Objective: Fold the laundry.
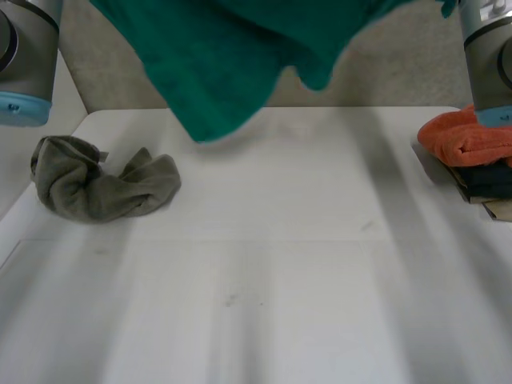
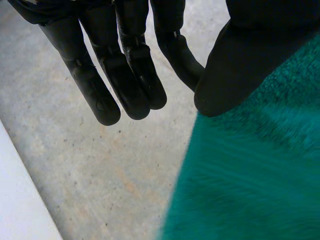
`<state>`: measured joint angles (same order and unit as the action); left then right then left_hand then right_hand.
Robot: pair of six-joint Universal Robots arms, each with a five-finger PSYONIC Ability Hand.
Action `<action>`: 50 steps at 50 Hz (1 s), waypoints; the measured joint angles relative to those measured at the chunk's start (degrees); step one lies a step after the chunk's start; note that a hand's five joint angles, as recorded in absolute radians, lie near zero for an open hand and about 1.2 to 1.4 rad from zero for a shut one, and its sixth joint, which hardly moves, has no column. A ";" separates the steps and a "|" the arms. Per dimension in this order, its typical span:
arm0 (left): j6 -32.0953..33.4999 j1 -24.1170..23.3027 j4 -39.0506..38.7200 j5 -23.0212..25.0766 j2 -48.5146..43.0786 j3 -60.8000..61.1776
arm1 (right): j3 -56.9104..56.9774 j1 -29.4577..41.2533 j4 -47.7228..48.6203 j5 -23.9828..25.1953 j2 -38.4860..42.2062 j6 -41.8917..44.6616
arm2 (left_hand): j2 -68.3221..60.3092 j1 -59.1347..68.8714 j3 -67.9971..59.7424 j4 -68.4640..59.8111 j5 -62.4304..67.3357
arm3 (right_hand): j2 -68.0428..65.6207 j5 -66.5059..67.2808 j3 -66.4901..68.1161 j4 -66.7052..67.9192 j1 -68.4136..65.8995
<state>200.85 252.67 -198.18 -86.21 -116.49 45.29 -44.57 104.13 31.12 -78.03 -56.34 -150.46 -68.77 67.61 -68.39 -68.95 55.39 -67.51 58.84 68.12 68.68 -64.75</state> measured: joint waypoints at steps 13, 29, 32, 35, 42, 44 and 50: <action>0.82 -0.81 -3.10 3.48 0.43 28.43 | -13.87 -0.42 -10.57 3.21 1.88 -1.93 | -0.01 0.00 0.00 0.00 0.00 | 0.00 0.03 0.00 0.01 0.00; 1.85 0.58 -2.07 6.48 0.65 50.97 | -34.11 -2.39 -23.07 2.80 3.10 7.80 | 2.30 -2.04 2.22 2.37 -1.22 | 0.00 0.03 0.00 0.02 0.00; 1.50 1.64 -2.55 7.96 1.17 51.61 | -37.22 -2.97 -23.72 2.87 0.82 7.59 | 14.42 -14.81 13.87 14.57 -11.06 | 0.00 0.03 0.00 0.02 0.00; 1.10 3.05 -3.04 8.94 1.08 51.34 | -39.57 -3.84 -23.74 2.93 -1.25 6.38 | 20.72 -20.44 20.15 20.47 -16.60 | 0.00 0.03 0.00 0.02 0.00; -0.97 7.23 -3.33 10.22 -0.68 49.37 | -42.94 -6.47 -22.25 3.54 -3.91 0.62 | 31.40 -30.10 31.09 32.02 -28.62 | 0.00 0.03 0.00 0.02 0.00; -1.43 8.05 -3.26 10.86 -1.18 49.14 | -43.17 -6.76 -22.01 3.74 -3.82 -0.15 | 32.07 -30.53 31.67 32.50 -29.21 | 0.00 0.03 0.00 0.02 0.00; -1.96 10.29 -3.09 15.18 -2.77 49.19 | -43.41 -7.02 -21.56 4.21 -2.68 -1.24 | 32.09 -30.53 31.67 32.51 -29.35 | 0.00 0.03 0.00 0.02 0.00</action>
<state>198.90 262.96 -201.27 -71.03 -119.26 94.48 -87.98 97.11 9.56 -73.82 -59.01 -151.70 -36.69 37.08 -36.72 -36.44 26.04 -67.51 58.87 68.12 68.70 -64.74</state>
